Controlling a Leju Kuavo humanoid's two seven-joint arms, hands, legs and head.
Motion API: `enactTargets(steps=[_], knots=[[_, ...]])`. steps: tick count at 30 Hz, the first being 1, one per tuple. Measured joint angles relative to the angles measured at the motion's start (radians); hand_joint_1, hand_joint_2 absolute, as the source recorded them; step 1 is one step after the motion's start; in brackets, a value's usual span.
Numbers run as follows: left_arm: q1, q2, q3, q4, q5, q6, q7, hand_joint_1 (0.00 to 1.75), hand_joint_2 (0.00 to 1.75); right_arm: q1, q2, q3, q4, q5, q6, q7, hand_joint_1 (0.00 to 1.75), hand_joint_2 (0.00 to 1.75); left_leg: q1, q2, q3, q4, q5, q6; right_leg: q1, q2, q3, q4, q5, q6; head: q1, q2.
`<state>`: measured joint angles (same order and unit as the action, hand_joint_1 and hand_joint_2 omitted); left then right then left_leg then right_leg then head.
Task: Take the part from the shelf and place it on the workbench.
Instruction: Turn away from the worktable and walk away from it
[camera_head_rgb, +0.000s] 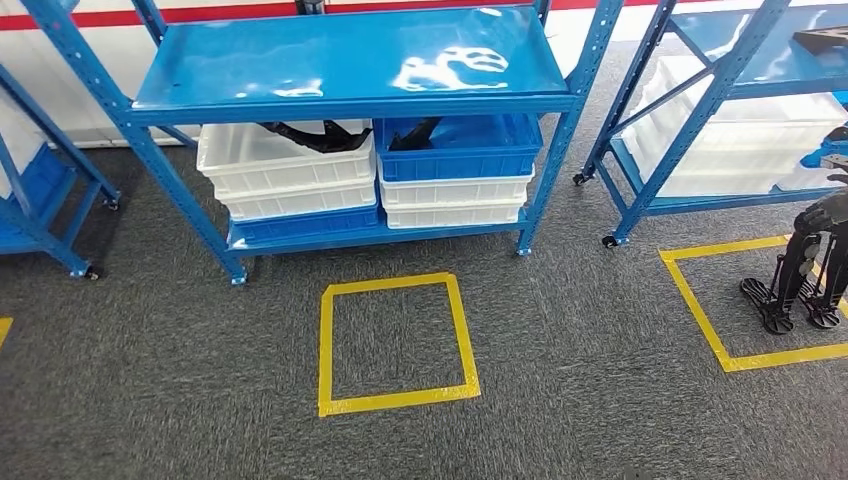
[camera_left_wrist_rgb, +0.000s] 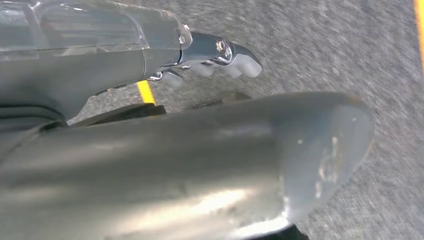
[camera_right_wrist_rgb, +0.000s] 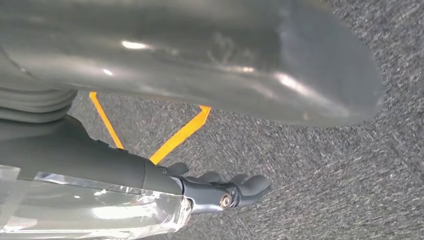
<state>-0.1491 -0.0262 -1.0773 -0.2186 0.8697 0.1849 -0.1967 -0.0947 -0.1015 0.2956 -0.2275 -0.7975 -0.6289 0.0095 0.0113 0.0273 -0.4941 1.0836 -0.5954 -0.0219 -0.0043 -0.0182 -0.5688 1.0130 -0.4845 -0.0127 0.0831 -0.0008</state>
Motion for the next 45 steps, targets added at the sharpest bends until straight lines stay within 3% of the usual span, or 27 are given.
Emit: enactTargets(steps=[1, 3, 4, 5, 7, 8, 9, 11, 12, 13, 17, 21, 26, 45], knots=[[-0.002, 0.000, 0.000, 0.000, -0.001, 0.002, 0.000, 0.00, 0.87, -0.001, 0.000, 0.000, 0.000, 0.000, 0.000, 0.000, 0.00, 0.00, 0.001, -0.021, -0.020, 0.040, -0.034, -0.001, -0.001, 0.008, 0.002, -0.003, 0.003, -0.002, -0.008, 0.000], [-0.001, 0.000, -0.001, 0.000, -0.002, 0.004, 0.000, 0.00, 1.75, -0.002, 0.000, 0.000, 0.000, 0.000, 0.000, 0.000, 0.00, 0.00, 0.001, -0.034, -0.081, 0.146, -0.096, -0.001, 0.002, 0.029, 0.000, -0.003, 0.003, -0.006, -0.022, 0.000], [0.000, 0.000, -0.001, 0.000, -0.003, 0.005, 0.000, 0.00, 1.75, 0.000, 0.000, 0.000, 0.000, -0.001, 0.000, 0.000, 0.00, 0.00, 0.001, -0.034, -0.107, 0.181, -0.106, -0.002, 0.004, 0.038, 0.000, -0.003, 0.002, -0.006, -0.027, 0.000], [0.001, 0.000, -0.002, 0.000, -0.005, 0.006, -0.001, 0.00, 1.75, 0.001, 0.000, 0.000, 0.000, -0.001, 0.000, 0.000, 0.00, 0.00, 0.001, -0.033, -0.119, 0.185, -0.094, -0.004, 0.005, 0.048, 0.000, -0.002, 0.001, -0.007, -0.029, 0.000], [0.002, 0.001, -0.005, 0.000, -0.007, 0.010, -0.002, 0.00, 1.75, 0.003, 0.001, 0.000, 0.000, -0.005, -0.001, 0.000, 0.00, 0.00, 0.001, -0.044, -0.098, 0.095, -0.014, -0.004, 0.006, 0.068, 0.003, 0.000, -0.002, -0.005, -0.032, 0.000], [0.002, 0.001, -0.006, 0.000, -0.008, 0.012, -0.002, 0.00, 1.75, 0.003, 0.001, 0.000, 0.000, -0.006, -0.003, 0.000, 0.00, 0.00, 0.001, -0.061, -0.081, 0.036, 0.022, 0.001, 0.006, 0.077, 0.003, 0.001, -0.004, -0.003, -0.033, 0.000], [0.002, 0.001, -0.006, 0.000, -0.009, 0.015, 0.000, 0.00, 1.75, 0.002, 0.002, 0.000, 0.000, -0.007, -0.007, 0.001, 0.00, 0.00, 0.002, -0.074, -0.069, -0.009, 0.036, 0.007, 0.006, 0.085, 0.002, 0.004, -0.005, 0.000, -0.035, 0.000], [0.001, 0.000, -0.007, 0.000, -0.011, 0.021, 0.008, 0.00, 1.75, 0.003, 0.004, 0.002, 0.000, -0.004, -0.017, 0.009, 0.00, 0.00, 0.001, -0.088, -0.063, -0.040, 0.043, 0.019, 0.005, 0.097, -0.003, 0.006, -0.007, 0.011, -0.038, 0.000], [0.001, -0.001, -0.007, 0.000, -0.011, 0.024, 0.013, 0.00, 1.75, 0.004, 0.004, 0.004, 0.000, -0.001, -0.021, 0.014, 0.00, 0.00, 0.001, -0.082, -0.062, -0.043, 0.046, 0.021, 0.005, 0.101, -0.004, 0.008, -0.009, 0.014, -0.039, 0.000], [0.000, -0.001, -0.007, 0.000, -0.011, 0.026, 0.017, 0.00, 1.75, 0.005, 0.004, 0.005, 0.000, 0.001, -0.023, 0.019, 0.00, 0.00, 0.001, -0.079, -0.061, -0.045, 0.059, 0.022, 0.005, 0.104, -0.002, 0.008, -0.011, 0.014, -0.038, 0.000], [-0.003, -0.007, -0.008, 0.000, -0.013, 0.028, 0.031, 0.00, 1.75, 0.004, 0.005, 0.012, 0.000, 0.009, -0.017, 0.045, 0.00, 0.00, 0.000, -0.071, -0.059, -0.047, 0.062, 0.025, 0.003, 0.106, 0.002, 0.000, -0.010, 0.008, -0.034, 0.000], [-0.003, -0.011, -0.013, 0.000, -0.015, 0.024, 0.053, 0.00, 1.75, 0.004, 0.005, 0.025, 0.000, 0.012, 0.019, 0.057, 0.00, 1.75, -0.003, -0.067, -0.060, -0.047, 0.060, 0.033, 0.001, 0.107, 0.004, -0.006, -0.009, 0.013, -0.028, 0.000], [0.012, -0.010, 0.000, -0.002, -0.058, 0.007, 0.078, 0.00, 1.75, 0.020, 0.007, 0.029, -0.003, 0.061, 0.083, 0.045, 0.00, 1.75, -0.005, -0.064, -0.059, -0.047, 0.056, 0.039, -0.002, 0.109, 0.005, -0.010, -0.011, 0.031, -0.027, 0.000], [0.115, -0.002, 0.295, -0.042, -0.406, -0.072, 0.128, 0.00, 1.75, 0.112, 0.030, -0.007, -0.044, 0.380, 0.320, 0.023, 0.00, 1.75, -0.005, -0.060, -0.059, -0.050, 0.054, 0.040, -0.002, 0.110, 0.005, -0.009, -0.014, 0.033, -0.026, 0.000]])
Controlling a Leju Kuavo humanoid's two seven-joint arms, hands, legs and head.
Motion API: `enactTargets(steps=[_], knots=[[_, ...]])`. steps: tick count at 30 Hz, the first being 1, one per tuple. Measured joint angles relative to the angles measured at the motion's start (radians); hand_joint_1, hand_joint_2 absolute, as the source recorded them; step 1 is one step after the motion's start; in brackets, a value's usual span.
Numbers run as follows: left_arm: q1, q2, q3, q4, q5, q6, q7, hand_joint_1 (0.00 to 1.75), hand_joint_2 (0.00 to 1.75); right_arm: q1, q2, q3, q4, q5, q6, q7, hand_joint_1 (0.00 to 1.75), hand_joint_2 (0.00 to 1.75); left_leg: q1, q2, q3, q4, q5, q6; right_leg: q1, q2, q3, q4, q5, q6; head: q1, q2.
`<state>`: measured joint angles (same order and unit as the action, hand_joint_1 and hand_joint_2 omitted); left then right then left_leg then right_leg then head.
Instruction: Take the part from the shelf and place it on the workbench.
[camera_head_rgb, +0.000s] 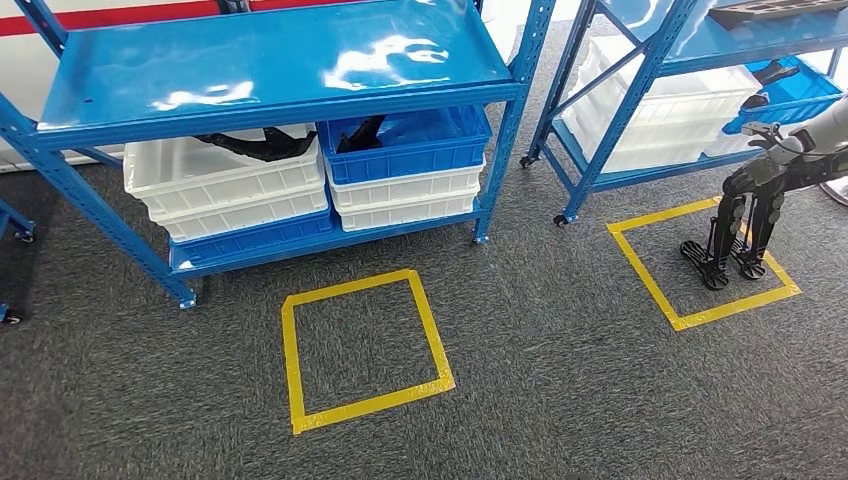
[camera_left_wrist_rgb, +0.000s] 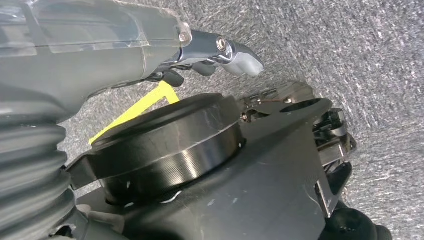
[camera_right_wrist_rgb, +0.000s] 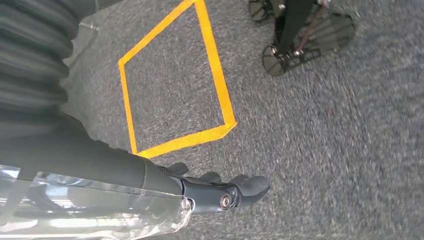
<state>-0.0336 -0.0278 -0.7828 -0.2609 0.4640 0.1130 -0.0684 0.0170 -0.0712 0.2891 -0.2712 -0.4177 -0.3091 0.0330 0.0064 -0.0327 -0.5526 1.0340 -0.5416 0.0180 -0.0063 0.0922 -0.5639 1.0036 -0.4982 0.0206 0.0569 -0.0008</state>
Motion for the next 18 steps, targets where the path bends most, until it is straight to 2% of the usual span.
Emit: enactTargets(steps=[18], knots=[[0.101, 0.010, 0.404, -0.065, -0.321, -0.073, 0.041, 0.00, 1.75, 0.088, 0.029, -0.124, -0.055, 0.294, 0.216, -0.020, 0.00, 1.75, 0.000, 0.001, 0.000, 0.000, -0.001, 0.000, 0.000, 0.000, 0.000, 0.000, -0.001, 0.000, 0.000, 0.000]])
